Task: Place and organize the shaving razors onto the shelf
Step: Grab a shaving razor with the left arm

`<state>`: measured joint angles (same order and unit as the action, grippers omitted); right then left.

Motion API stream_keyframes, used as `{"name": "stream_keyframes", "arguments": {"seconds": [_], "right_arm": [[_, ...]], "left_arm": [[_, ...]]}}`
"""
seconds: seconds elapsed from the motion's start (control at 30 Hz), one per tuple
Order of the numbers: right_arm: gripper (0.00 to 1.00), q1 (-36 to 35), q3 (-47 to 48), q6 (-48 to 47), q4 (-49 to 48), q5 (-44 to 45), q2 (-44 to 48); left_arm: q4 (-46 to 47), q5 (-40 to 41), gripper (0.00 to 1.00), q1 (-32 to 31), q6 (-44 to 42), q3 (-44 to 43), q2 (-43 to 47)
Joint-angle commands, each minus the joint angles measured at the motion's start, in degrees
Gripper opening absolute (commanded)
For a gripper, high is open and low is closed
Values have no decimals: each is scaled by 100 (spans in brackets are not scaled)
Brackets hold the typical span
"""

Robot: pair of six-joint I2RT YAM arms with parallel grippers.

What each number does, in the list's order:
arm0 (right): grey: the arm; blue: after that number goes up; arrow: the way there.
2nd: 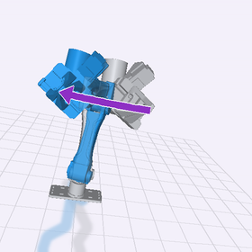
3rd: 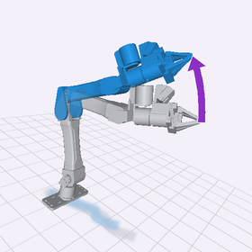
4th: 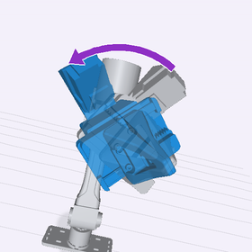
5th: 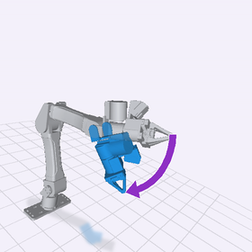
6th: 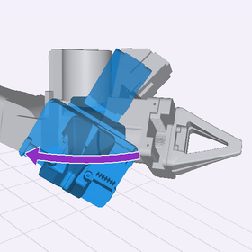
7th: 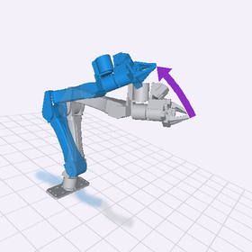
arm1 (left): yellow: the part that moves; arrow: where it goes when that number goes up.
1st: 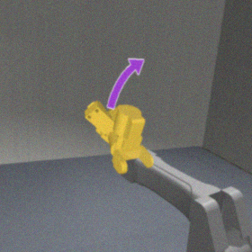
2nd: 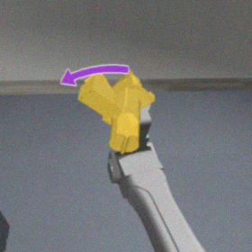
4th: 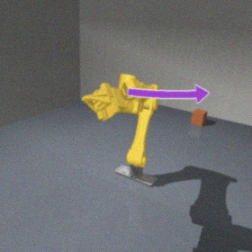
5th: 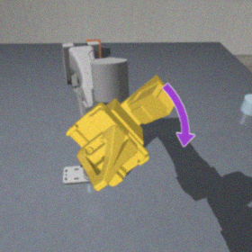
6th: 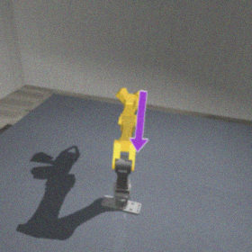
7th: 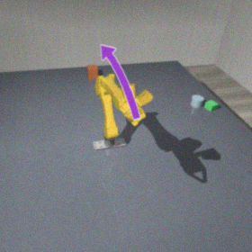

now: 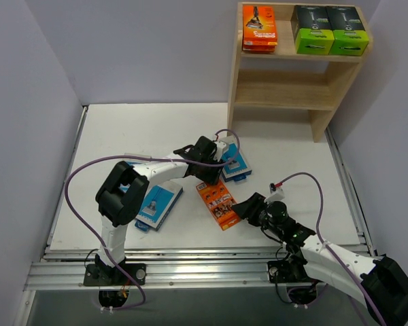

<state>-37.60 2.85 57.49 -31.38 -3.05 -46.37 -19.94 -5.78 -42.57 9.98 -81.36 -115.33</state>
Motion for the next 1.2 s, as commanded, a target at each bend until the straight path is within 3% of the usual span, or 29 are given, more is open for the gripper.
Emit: {"name": "stream_keyframes", "arguments": {"seconds": [0.0, 0.13, 0.43, 0.87, 1.17], "right_arm": [[51, -54, -514, 34, 79, 67, 5], [57, -63, -514, 165, 298, 557, 40], [60, -89, -531, 236, 615, 885, 375], [60, -344, -146, 131, -246, 920, -1750], [52, -537, -189, 236, -1011, 455, -2175]], "left_arm": [[-194, 165, 56, -41, -136, -38, -218], [-124, 112, 56, -76, -224, 6, -192], [-80, 165, 53, -305, -716, 42, -262], [-80, 375, 52, -358, -822, -2, -271], [-246, 771, 52, -340, -761, -125, -394]]}}
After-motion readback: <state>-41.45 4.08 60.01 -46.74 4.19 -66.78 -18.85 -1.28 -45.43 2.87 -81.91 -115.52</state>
